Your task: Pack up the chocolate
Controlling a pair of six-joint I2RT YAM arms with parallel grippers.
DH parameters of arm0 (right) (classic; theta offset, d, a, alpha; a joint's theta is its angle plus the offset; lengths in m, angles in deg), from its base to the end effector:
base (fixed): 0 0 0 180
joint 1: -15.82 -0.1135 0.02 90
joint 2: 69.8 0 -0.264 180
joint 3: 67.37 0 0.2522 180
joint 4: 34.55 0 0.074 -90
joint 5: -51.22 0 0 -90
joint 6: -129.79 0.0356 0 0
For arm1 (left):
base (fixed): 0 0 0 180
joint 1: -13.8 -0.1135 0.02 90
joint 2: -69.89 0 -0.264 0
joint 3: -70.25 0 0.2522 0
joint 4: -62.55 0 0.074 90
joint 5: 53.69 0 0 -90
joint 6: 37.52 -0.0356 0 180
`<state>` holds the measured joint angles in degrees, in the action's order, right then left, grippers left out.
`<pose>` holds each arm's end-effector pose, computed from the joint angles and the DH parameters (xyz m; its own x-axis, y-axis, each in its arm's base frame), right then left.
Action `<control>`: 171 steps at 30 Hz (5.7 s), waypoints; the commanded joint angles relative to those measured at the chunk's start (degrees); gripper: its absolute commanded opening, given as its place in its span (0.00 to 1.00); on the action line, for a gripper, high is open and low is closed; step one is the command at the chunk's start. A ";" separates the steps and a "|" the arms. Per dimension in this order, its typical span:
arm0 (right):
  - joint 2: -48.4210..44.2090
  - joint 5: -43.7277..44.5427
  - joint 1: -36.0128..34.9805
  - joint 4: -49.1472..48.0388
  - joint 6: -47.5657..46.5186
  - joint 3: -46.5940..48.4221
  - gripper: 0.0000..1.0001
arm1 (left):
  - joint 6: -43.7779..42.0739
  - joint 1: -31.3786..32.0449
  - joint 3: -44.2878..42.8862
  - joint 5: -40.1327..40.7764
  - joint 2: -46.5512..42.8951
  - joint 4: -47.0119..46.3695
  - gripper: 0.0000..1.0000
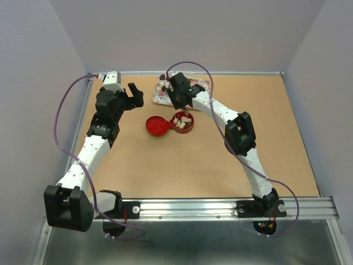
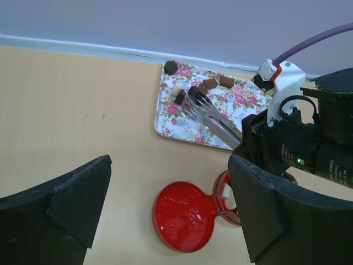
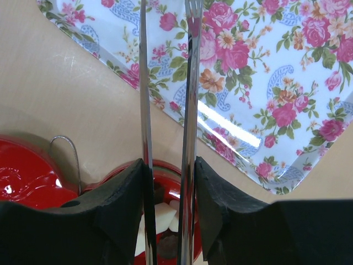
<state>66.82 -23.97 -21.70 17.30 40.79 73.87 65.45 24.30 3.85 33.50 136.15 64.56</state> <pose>0.4314 0.3198 0.2356 -0.5900 -0.4318 -0.6822 -0.4409 0.8802 -0.1758 0.2705 -0.0519 0.3522 -0.0829 -0.2126 -0.9736 0.2171 0.9497 -0.2259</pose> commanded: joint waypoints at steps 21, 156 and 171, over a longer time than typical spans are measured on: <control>-0.03 1.54 0.87 -2.75 -0.47 2.07 0.32 | -0.14 0.13 -1.23 -0.27 0.45 -3.28 0.99; -4.26 -14.46 8.69 -10.66 -0.47 -5.84 0.45 | -1.46 0.04 -2.73 1.93 2.82 -2.05 0.99; 0.75 -20.34 9.39 -10.58 -2.75 -1.01 0.45 | -1.46 -0.83 -2.99 1.84 3.79 -2.05 0.99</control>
<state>67.28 -41.46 -12.65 8.99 39.13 68.71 64.95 23.88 3.85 35.07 140.02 64.59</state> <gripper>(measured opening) 0.453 0.985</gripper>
